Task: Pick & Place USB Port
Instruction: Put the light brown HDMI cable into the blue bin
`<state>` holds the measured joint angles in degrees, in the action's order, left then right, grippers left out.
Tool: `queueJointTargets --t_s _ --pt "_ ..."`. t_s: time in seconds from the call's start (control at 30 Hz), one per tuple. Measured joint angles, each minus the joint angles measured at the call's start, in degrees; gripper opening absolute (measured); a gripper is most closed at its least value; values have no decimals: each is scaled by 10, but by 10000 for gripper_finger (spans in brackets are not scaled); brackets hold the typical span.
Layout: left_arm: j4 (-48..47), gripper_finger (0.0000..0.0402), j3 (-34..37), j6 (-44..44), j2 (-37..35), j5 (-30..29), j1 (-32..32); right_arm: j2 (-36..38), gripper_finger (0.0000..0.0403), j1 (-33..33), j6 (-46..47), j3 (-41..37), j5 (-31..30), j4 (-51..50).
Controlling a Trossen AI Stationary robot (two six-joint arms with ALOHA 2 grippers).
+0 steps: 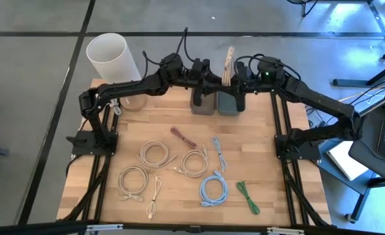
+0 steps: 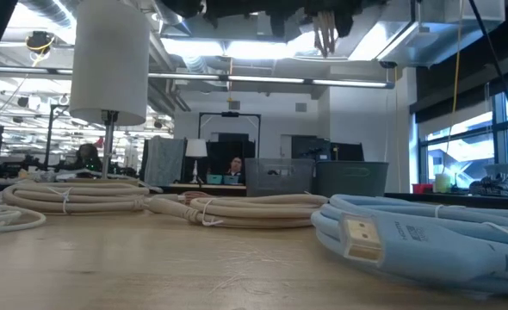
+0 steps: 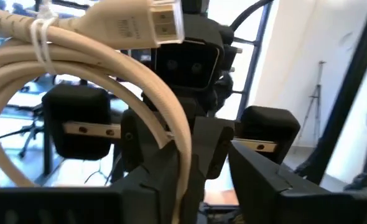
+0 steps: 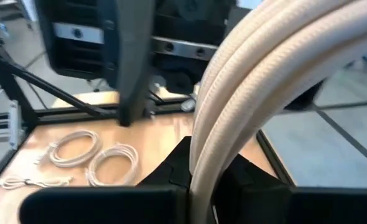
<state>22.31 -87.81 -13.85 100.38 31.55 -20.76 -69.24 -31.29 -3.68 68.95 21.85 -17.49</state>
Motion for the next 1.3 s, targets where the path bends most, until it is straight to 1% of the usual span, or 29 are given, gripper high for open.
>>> queueJointTargets --t_s 0.03,0.17,0.27,0.37,0.47,0.5,0.53,0.6,0.63,0.7,0.73,0.77,0.8,0.87,0.9,0.93,1.0,1.03,1.13,1.2,1.23,1.3 --pt "-3 144 0 4 0 -2 -2 -2 34 -12 -1 0 1 -3" --pt "-24 182 0 23 0 -30 -3 -15 34 -49 -1 0 36 -14" --pt "-67 206 -1 39 0 -47 -3 -29 34 -60 -3 0 40 -32" --pt "-97 225 -1 35 0 -51 -3 -37 34 -70 -11 -2 40 -56" --pt "-111 236 -1 35 0 -52 -3 -25 34 -84 -1 -38 43 -33" --pt "-106 237 -1 36 0 -22 -3 -14 34 -91 16 -62 17 -21" --pt "-81 238 -3 38 -6 15 1 -4 34 -102 34 -91 -17 -6" --pt "-66 238 -3 41 -59 52 10 16 34 -125 73 -158 -55 48" --pt "-52 237 -3 42 -101 54 14 34 34 -134 95 -190 -41 88" --pt "6 235 -15 52 -136 43 11 61 33 -157 147 -246 65 223" --pt "14 234 -16 56 -146 32 8 71 33 -165 178 -274 117 272" --pt "1 232 -13 60 -145 29 8 73 33 -172 212 -295 146 310" --pt "-17 231 -8 66 -134 17 11 71 33 -177 238 -307 147 339" --pt "-67 230 4 71 -109 13 18 76 33 -178 257 -315 142 343" --pt "-61 230 4 71 -94 9 18 76 33 -174 258 -312 155 353" --pt "-56 230 2 76 -93 0 17 76 33 -171 258 -311 183 357" --pt "-58 232 -2 70 -119 2 12 74 33 -169 272 -312 236 362" --pt "-42 232 -8 68 -121 3 9 73 33 -171 279 -312 247 367" --pt "-47 232 -5 68 -118 5 9 73 33 -174 299 -312 281 377" --pt "-70 230 0 79 -106 -4 12 73 33 -175 305 -312 327 374" --pt "-79 229 3 80 -105 -3 13 73 33 -176 305 -312 341 374" --pt "-56 227 -3 80 -114 -4 12 73 33 -181 305 -312 337 374"
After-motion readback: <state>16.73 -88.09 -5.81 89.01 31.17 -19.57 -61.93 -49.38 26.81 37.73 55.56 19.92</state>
